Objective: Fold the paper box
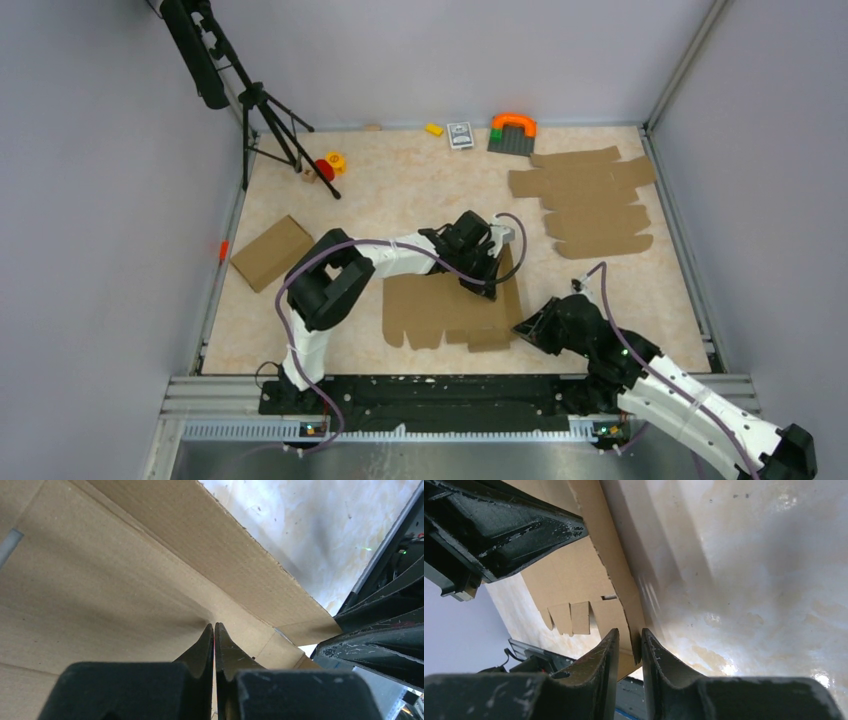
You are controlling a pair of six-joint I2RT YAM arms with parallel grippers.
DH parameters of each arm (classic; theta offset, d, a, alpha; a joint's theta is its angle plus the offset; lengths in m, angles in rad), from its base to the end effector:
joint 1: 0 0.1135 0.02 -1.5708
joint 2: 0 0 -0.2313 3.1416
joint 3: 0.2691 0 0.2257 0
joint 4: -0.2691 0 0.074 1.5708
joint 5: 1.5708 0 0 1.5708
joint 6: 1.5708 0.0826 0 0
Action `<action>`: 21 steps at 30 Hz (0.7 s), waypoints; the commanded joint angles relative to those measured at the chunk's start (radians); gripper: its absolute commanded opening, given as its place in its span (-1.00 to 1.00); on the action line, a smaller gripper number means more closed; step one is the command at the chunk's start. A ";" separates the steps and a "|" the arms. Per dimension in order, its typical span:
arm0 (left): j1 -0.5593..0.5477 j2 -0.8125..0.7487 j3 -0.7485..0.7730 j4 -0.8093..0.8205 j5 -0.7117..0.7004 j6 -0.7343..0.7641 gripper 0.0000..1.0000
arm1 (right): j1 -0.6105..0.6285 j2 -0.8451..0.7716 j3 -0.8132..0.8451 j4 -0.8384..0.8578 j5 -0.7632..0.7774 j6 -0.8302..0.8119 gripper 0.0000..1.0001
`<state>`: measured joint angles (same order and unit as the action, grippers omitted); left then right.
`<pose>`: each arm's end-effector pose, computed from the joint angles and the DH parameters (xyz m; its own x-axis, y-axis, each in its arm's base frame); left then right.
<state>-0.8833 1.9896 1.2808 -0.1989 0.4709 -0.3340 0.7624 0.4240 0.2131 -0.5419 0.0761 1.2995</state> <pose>0.2307 -0.3400 0.1124 -0.7564 0.4608 -0.4643 0.6541 0.5300 -0.5396 0.1118 0.0981 0.1149 -0.7573 0.6051 -0.2456 0.3026 0.6584 0.6892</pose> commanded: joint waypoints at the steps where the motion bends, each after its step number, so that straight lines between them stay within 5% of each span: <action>1: -0.006 0.007 -0.017 -0.002 -0.015 -0.023 -1.00 | -0.009 -0.008 -0.020 0.069 -0.006 0.053 -0.55; 13: -0.037 0.022 -0.067 0.006 -0.030 -0.042 -1.00 | -0.015 0.093 -0.003 0.198 0.017 0.124 -0.53; 21: -0.037 0.010 -0.083 0.013 -0.053 -0.052 -1.00 | -0.015 0.234 0.115 -0.026 0.044 -0.099 -0.39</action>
<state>-0.9089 2.0018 1.2327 -0.1547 0.4591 -0.3923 0.7544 0.6197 0.2501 -0.4759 0.0963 1.3045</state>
